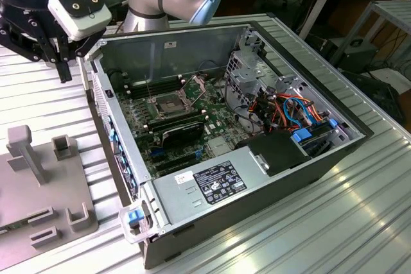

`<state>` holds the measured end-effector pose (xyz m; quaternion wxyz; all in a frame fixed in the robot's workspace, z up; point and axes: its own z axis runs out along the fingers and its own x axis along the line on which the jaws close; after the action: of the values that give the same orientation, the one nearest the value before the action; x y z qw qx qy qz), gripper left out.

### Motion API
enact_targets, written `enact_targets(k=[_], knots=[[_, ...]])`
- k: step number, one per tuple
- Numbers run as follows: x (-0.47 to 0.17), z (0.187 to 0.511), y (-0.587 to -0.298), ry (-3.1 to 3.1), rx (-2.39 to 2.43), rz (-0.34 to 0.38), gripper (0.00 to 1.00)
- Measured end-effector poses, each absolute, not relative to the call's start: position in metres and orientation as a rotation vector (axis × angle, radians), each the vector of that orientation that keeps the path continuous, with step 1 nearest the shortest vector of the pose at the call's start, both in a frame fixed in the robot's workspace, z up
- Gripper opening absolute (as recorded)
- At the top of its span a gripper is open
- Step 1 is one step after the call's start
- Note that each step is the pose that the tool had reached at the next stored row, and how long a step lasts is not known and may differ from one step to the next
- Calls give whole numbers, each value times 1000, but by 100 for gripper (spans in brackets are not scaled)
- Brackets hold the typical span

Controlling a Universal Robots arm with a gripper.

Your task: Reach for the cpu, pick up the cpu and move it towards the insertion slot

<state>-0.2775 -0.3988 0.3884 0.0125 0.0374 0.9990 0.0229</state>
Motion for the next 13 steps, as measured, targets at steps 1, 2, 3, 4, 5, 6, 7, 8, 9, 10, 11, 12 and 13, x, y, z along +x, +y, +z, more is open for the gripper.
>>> enact_targets(k=[1, 2, 3, 4, 5, 6, 7, 8, 9, 10, 11, 12, 13], knots=[[-279, 388, -399, 3114, 117, 71, 11], [-281, 388, -399, 3114, 117, 72, 11], [-282, 388, -399, 3114, 117, 72, 11], [-283, 388, -399, 3114, 117, 72, 11], [-285, 388, -399, 3114, 117, 72, 11], [-286, 388, -399, 3114, 117, 72, 11], [-287, 388, -399, 3114, 117, 72, 11], [-288, 388, -399, 3114, 117, 72, 11], [-289, 388, -399, 3114, 117, 72, 11], [-290, 388, -399, 3114, 117, 72, 11], [-291, 388, -399, 3114, 117, 72, 11], [-292, 388, -399, 3114, 117, 72, 11], [-293, 388, -399, 3114, 117, 72, 11]])
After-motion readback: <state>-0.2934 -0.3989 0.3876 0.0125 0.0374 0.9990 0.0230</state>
